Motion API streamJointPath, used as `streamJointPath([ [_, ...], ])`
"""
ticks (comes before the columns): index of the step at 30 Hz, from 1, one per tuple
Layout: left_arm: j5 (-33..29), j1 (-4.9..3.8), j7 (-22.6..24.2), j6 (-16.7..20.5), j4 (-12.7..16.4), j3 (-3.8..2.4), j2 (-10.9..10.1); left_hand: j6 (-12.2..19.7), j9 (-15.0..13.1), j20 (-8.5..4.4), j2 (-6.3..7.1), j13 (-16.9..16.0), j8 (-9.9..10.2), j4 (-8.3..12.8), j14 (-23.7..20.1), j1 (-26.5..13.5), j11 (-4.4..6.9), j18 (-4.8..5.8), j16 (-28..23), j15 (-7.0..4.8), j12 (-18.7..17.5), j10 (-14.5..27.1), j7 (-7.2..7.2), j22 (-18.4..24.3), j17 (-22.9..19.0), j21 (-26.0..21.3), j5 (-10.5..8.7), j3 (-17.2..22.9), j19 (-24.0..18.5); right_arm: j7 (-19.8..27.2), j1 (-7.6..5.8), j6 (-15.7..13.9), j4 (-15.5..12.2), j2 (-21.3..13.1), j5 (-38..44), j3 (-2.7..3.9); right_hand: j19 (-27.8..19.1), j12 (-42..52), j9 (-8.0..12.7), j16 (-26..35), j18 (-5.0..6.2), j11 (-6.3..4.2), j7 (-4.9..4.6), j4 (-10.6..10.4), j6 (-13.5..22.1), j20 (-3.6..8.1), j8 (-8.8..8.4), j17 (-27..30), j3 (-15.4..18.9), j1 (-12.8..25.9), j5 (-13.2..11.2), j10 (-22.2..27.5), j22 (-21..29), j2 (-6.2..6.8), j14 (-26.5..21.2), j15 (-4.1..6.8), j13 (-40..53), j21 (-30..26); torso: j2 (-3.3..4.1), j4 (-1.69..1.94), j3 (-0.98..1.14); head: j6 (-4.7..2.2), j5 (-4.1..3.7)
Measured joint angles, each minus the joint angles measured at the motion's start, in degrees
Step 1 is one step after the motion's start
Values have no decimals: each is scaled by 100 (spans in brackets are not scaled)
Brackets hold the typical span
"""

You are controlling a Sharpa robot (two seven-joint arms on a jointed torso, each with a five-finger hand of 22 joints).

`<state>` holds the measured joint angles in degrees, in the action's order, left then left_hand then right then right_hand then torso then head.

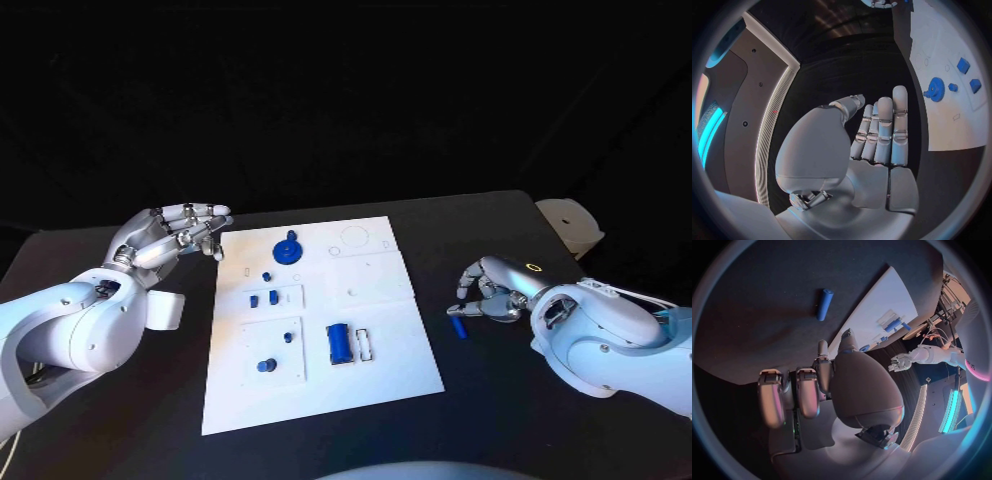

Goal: Assemble the parts on the task board

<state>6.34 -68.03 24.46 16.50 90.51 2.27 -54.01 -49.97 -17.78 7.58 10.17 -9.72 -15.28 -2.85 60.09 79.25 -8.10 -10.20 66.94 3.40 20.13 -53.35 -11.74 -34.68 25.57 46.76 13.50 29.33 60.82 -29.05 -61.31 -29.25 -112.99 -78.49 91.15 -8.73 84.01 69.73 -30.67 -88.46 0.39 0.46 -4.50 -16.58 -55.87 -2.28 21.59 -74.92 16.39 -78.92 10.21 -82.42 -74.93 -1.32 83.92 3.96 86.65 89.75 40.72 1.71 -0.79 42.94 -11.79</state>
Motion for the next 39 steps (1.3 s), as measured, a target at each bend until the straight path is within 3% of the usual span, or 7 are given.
streamJointPath([
  [5,0,0,1,-1,0,0,0,0,0,0,0,1,0,0,0,0,0,0,0,0,0,0,0,0,0,0,0,0,0,-66,15,98,83,6,127,-25,0,-21,11,0,0,6,-21,-1,-22,0,-24,0,45,0,50,14,0,0,19,-19,0,0,1,3,3,14,-13],
  [16,-1,1,2,-2,-1,0,-3,0,0,0,0,1,0,0,0,0,0,0,0,0,0,0,0,0,0,0,0,0,0,-121,182,286,216,139,216,-53,0,-38,89,0,0,16,-21,7,-22,0,-198,1,148,0,548,25,1,0,19,-19,0,0,2,0,1,57,-14],
  [31,-1,1,2,-3,4,0,-21,0,-1,0,0,2,0,0,0,0,0,0,0,0,0,0,0,-1,1,0,0,0,0,-129,352,442,317,320,214,-39,0,50,147,0,0,4,-12,7,-117,1,-336,1,148,-53,796,32,2,-53,29,-29,34,0,3,1,-6,110,-5],
  [34,-1,1,2,-3,5,0,-21,21,-1,0,-23,2,-34,-17,0,-23,21,0,0,0,23,21,21,6,-7,-24,0,-17,0,-129,366,439,338,356,216,-25,0,55,149,0,0,4,-9,23,-157,1,-376,1,95,-116,758,32,2,9,29,-29,34,0,1,3,-5,115,-3],
  [37,-1,1,2,-3,5,0,-22,21,-1,0,-23,2,-34,-17,0,-23,22,-1,0,0,23,20,21,7,-7,-24,0,-17,0,-127,374,434,373,380,227,-16,0,61,129,-1,0,3,24,27,-212,1,-421,1,-178,-274,171,32,3,74,29,-30,35,0,0,7,-6,129,-4],
  [39,-1,1,2,-3,5,0,-23,21,-1,0,-23,2,-34,-17,0,-23,22,-1,0,0,22,21,21,7,-7,-24,0,-17,0,-123,379,432,388,390,235,-14,0,72,1,-1,0,3,28,38,-218,1,-421,2,-287,-370,119,33,3,95,30,-30,35,0,-1,10,-7,137,-7],
])
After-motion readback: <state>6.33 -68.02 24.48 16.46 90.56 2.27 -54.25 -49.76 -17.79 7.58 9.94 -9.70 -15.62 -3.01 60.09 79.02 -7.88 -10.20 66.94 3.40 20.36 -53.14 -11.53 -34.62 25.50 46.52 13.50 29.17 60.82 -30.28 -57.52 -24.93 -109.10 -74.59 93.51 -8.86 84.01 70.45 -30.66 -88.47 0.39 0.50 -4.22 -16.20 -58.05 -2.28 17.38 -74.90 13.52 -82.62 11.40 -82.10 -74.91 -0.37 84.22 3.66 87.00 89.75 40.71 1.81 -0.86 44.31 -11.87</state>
